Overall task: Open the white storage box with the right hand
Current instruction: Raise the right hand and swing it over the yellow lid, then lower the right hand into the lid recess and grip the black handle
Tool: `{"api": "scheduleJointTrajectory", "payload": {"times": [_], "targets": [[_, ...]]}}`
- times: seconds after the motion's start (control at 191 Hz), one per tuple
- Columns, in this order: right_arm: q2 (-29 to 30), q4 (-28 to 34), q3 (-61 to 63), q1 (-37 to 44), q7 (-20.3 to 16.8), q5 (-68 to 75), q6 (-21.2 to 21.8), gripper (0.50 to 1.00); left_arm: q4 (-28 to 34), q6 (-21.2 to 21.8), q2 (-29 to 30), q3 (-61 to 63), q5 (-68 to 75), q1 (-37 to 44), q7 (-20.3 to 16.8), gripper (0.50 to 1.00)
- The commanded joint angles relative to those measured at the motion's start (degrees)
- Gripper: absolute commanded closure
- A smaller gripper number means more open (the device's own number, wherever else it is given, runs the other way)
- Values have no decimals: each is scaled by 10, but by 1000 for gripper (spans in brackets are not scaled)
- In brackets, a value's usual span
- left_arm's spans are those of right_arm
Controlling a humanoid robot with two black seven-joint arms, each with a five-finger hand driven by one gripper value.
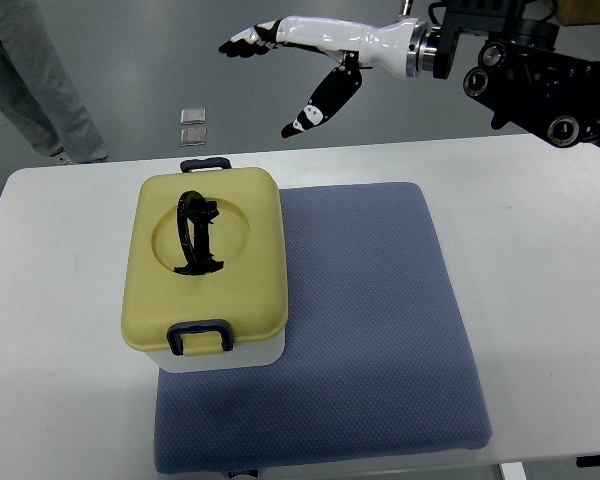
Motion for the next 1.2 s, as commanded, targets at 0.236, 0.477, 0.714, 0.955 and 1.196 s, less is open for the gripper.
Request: {"api": "scheduleJointTrajectory", "payload": {"times": [0.236, 0.477, 0.714, 0.955, 1.196], "targets": [[64, 38, -62, 134, 9, -88, 6, 576, 0, 0, 0, 0, 0, 0, 0, 500], [84, 81, -101, 157, 38, -134, 62, 579, 0, 0, 0, 0, 0, 0, 0, 500], [116, 81, -103, 147, 38, -220, 68, 636, 0, 0, 0, 0, 0, 0, 0, 500], [131, 81, -104, 141, 38, -247, 55, 642, 0, 0, 0, 0, 0, 0, 0, 500], [140, 81, -112, 140, 38, -286, 52, 642, 0, -1, 0, 0, 0, 0, 0, 500]]}}
